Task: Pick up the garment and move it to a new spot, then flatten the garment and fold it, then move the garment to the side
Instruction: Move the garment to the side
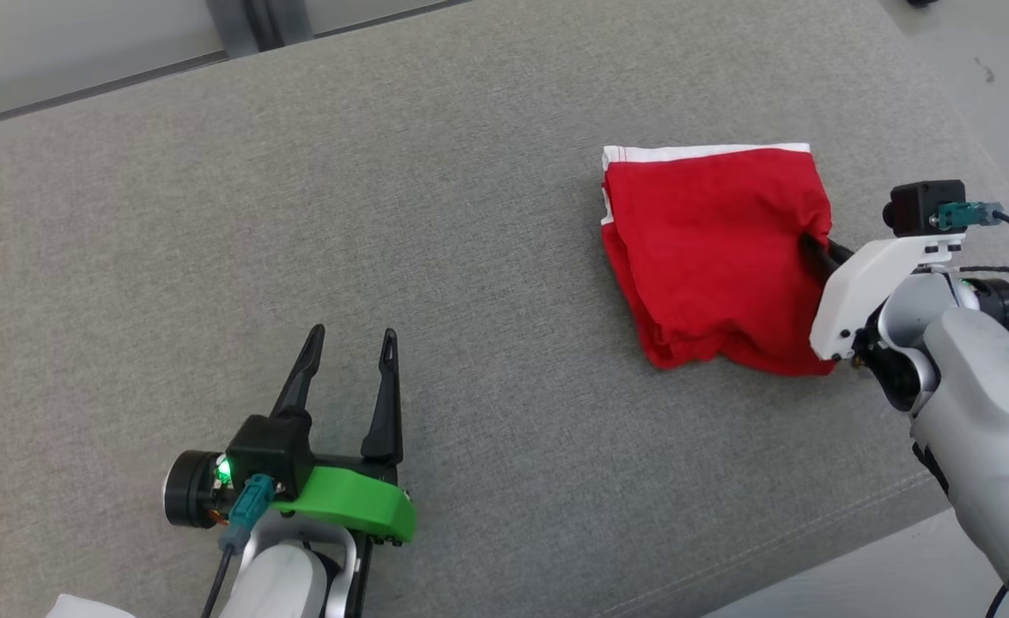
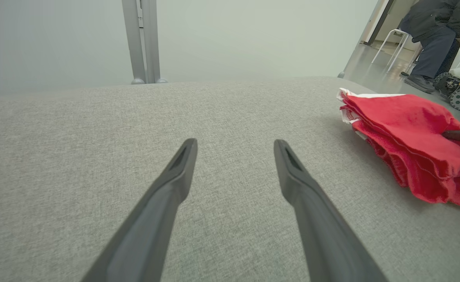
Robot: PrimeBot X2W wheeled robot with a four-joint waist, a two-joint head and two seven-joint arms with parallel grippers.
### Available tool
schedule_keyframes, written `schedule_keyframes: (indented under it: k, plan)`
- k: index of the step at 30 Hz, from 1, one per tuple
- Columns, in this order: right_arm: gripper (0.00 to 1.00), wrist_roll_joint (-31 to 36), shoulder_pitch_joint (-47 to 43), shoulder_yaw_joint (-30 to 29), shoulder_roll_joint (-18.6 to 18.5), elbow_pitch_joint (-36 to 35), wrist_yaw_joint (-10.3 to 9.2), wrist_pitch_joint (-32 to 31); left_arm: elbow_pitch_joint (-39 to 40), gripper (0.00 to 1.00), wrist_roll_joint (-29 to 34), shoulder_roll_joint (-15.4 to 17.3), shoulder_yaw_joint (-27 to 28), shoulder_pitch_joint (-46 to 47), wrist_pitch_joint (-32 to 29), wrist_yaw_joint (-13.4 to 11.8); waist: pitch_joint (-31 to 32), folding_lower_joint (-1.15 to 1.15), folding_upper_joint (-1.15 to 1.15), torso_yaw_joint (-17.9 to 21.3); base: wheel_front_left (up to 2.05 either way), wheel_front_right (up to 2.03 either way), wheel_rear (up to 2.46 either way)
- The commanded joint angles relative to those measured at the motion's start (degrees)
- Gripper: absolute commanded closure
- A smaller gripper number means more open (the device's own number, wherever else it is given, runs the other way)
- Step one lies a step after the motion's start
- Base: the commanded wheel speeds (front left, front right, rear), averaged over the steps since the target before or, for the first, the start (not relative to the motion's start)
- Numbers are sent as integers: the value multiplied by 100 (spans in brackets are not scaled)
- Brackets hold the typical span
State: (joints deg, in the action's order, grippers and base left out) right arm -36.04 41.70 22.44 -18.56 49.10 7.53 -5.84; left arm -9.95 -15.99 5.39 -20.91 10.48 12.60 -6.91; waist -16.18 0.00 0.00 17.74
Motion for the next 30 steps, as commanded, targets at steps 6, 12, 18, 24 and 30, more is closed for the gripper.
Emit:
schedule_keyframes:
  k: [6, 12, 18, 24, 30]
  plan:
    - [100, 449, 675, 54, -391, 453, -8, 332, 203, 0, 91, 104, -1, 140, -57, -68, -234, 0, 0, -502, 0, 0, 0]
    - [100, 841, 1277, -150, -835, 1218, -9, 539, 420, 0, 114, 229, 47, 167, -125, -136, -464, 0, 0, -917, 0, 0, 0]
    - [100, 1327, 1761, -454, -1273, 2009, -9, 830, 578, 0, 99, 313, 98, 142, -161, -197, -671, 0, 0, -1256, 0, 0, 0]
    - [82, 1781, 2006, -734, -1530, 2382, -9, 1012, 684, 0, 107, 357, 89, 135, -168, -229, -815, 0, 0, -1427, 0, 0, 0]
    - [0, 2260, 1891, -1235, -1592, 2472, -9, 1209, 674, 0, 75, 310, 49, 195, -140, -250, -785, 0, 0, -1490, 0, 0, 0]
